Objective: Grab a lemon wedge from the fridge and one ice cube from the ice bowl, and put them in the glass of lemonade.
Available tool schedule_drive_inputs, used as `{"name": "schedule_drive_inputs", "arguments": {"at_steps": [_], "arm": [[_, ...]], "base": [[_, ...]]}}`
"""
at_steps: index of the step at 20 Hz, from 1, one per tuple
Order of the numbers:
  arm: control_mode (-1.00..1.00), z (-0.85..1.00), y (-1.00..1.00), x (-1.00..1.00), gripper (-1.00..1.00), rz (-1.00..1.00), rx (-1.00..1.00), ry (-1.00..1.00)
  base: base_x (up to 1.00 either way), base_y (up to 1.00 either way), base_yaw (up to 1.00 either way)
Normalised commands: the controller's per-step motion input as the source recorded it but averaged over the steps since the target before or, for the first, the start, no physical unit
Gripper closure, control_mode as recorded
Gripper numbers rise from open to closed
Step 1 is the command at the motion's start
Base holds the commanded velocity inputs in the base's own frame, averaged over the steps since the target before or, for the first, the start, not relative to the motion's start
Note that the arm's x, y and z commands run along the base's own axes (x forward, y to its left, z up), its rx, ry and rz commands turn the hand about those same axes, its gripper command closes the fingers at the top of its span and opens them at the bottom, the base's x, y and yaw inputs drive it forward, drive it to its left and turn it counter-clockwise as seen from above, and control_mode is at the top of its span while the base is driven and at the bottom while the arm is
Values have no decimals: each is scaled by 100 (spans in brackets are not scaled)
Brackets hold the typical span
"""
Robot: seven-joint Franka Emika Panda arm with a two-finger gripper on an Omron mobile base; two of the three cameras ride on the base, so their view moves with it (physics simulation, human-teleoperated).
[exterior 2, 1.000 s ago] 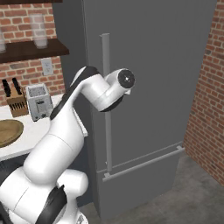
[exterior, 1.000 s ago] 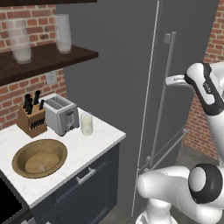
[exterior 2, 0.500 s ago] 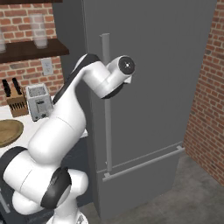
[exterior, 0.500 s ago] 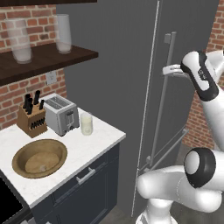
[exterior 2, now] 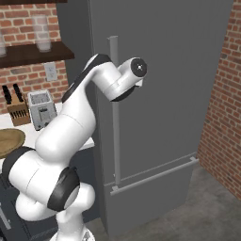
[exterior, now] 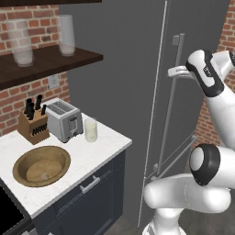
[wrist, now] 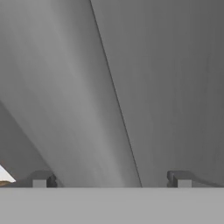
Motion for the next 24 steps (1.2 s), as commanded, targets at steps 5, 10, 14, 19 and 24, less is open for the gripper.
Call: {"name": "schedule_drive_inputs", "arguments": {"at_steps": [5,10,14,19,24], "arm": [[-100,0,0,13,-100,1,0,0],[-100,0,10,2,-100,0,0,0],[-100,0,23,3,100,0,0,2],[-100,0,10,0,100,0,0,0],[-100,1,-3,0,100,0,-1,0]], "base": [[0,0,0],[0,0,0],[0,0,0],[0,0,0],[0,0,0]]}}
